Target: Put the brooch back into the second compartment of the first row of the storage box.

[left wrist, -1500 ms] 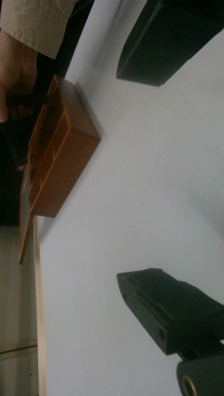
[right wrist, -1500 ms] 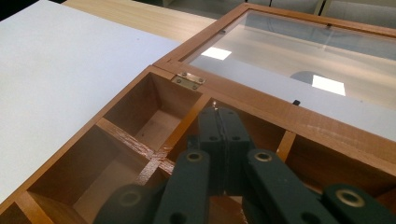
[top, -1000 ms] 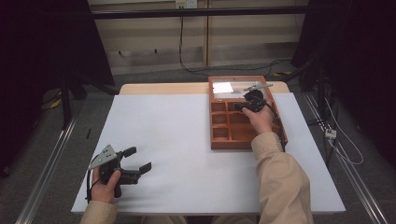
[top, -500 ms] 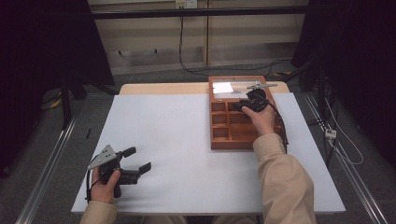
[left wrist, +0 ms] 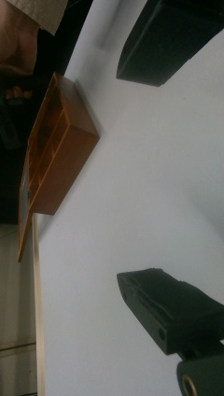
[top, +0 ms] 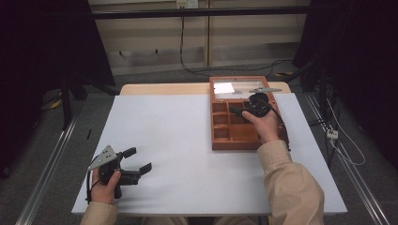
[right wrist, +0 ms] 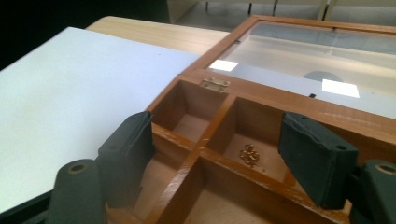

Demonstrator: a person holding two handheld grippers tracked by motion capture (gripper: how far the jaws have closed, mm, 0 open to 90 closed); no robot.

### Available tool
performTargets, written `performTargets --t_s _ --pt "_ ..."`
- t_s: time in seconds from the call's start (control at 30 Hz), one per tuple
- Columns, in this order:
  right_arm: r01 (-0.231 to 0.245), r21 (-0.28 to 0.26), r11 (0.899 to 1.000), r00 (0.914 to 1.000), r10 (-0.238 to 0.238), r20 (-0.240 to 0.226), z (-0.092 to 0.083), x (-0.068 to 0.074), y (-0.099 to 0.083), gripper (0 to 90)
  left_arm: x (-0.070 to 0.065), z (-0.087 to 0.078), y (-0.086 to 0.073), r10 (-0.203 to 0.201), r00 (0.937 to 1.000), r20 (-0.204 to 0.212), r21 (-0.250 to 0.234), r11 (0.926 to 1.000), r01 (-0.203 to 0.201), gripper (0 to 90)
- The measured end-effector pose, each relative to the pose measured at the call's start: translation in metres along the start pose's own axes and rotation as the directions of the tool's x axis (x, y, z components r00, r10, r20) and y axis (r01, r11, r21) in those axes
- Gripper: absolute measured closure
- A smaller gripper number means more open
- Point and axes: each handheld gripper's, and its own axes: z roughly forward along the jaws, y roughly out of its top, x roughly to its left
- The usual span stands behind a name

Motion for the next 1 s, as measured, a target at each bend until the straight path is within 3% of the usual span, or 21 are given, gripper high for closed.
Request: performTargets --t_s 0.33,0.67,1.0 --pt "0.057 0.018 0.998 0.9976 -0.056 -0.039 -0.022 0.017 -0.01 20.9 0.001 0.001 0.0 -0.005 1.0 -0.005 -0.003 1.0 0.005 4.0" --pt "0.118 0.014 0.993 0.992 -0.117 -0.047 -0.043 0.031 -0.025 18.8 0.0 0.001 0.0 0.002 1.0 -0.006 0.001 1.0 -0.002 4.0" --pt "0.138 0.007 0.99 0.9887 -0.137 -0.06 -0.061 0.039 -0.044 18.2 0.0 0.001 0.0 -0.001 1.0 -0.008 -0.002 1.0 0.001 4.0"
